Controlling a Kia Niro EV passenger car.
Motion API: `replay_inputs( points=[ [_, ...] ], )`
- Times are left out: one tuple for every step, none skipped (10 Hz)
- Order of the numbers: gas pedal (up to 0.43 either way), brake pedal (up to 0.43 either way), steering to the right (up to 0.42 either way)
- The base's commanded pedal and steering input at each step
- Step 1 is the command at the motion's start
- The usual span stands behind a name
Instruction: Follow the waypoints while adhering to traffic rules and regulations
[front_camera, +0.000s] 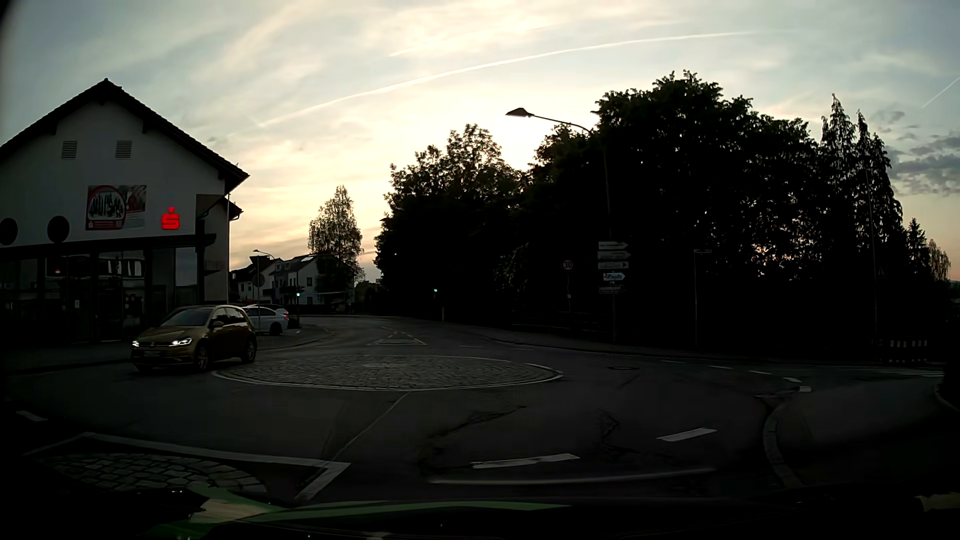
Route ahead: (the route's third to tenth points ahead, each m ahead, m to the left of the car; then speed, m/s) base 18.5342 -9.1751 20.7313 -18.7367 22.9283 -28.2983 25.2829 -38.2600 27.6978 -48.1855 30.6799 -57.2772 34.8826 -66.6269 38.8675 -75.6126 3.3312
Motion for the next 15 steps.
replay_inputs(
  points=[
    [0.157, 0.0, 0.039],
    [0.177, 0.0, 0.047],
    [0.177, 0.0, 0.054],
    [0.177, 0.0, 0.062],
    [0.177, 0.0, 0.074],
    [0.177, 0.0, 0.087],
    [0.11, 0.0, 0.106],
    [0.11, 0.0, 0.129],
    [0.11, 0.0, 0.153],
    [0.11, 0.0, 0.171],
    [0.11, 0.0, 0.195],
    [0.11, 0.0, 0.217],
    [0.11, 0.0, 0.235],
    [0.098, 0.0, 0.251],
    [0.079, 0.0, 0.26]
  ],
)
